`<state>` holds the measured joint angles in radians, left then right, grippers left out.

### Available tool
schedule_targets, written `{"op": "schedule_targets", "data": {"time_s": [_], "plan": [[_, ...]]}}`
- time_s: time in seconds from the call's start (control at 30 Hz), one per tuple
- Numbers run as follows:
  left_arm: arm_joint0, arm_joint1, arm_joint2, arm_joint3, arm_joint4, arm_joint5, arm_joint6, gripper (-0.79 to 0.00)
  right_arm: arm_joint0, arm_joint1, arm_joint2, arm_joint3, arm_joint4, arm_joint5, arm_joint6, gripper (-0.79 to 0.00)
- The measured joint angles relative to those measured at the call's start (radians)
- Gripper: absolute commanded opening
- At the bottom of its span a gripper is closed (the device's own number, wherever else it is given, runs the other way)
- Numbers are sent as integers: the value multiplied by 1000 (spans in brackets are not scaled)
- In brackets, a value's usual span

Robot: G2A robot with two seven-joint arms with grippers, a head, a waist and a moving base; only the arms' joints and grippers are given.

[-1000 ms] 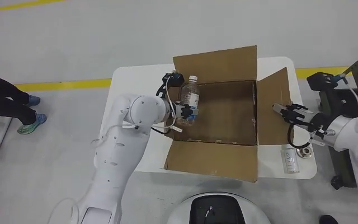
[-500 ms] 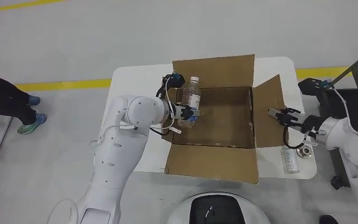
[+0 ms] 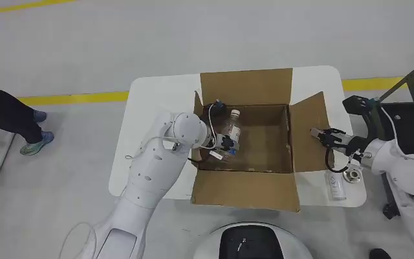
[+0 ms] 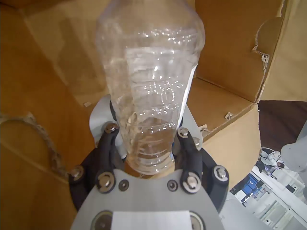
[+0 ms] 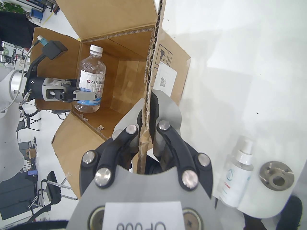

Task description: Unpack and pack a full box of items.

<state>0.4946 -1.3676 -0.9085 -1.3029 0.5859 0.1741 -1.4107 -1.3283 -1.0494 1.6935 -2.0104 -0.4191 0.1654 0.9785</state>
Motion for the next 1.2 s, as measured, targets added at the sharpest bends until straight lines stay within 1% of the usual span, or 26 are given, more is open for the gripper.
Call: {"op": "schedule_targets", "data": {"time_s": [0.27,0.4,0.47,0.57,0.67,0.77,0.87,1.07,1.1,1.13,1.17,1.2], "plan": [[0,0,0,0,0,0,0,-785,-4,6,5,-3,2,3,-8,-785],[23,-1,-2,15,-21,19,41,-785,-9,8,-4,-10,5,0,-7,-785],[23,-5,5,29,-33,37,48,-785,-8,8,-4,-18,21,1,-9,-785],[15,-13,26,67,-36,91,50,-785,-5,9,7,-41,61,15,-11,-785],[0,-20,39,121,-42,143,42,-785,-1,12,21,-76,80,39,8,-785],[-11,-23,43,158,-43,168,56,-785,8,15,28,-109,107,62,31,-785],[-17,-26,44,169,-52,182,69,-785,8,19,29,-126,96,62,41,-785],[-29,-29,59,197,-28,225,59,-785,1,24,25,-133,67,57,37,-785],[-33,-29,67,206,-10,236,58,-748,1,25,28,-138,71,57,35,-785],[-35,-30,73,211,3,245,56,-619,1,26,32,-142,75,59,34,-785],[-36,-31,76,216,5,251,53,-545,0,26,35,-145,78,60,33,-785],[-37,-32,78,223,-1,253,48,-425,0,27,38,-151,80,59,32,-785]]}}
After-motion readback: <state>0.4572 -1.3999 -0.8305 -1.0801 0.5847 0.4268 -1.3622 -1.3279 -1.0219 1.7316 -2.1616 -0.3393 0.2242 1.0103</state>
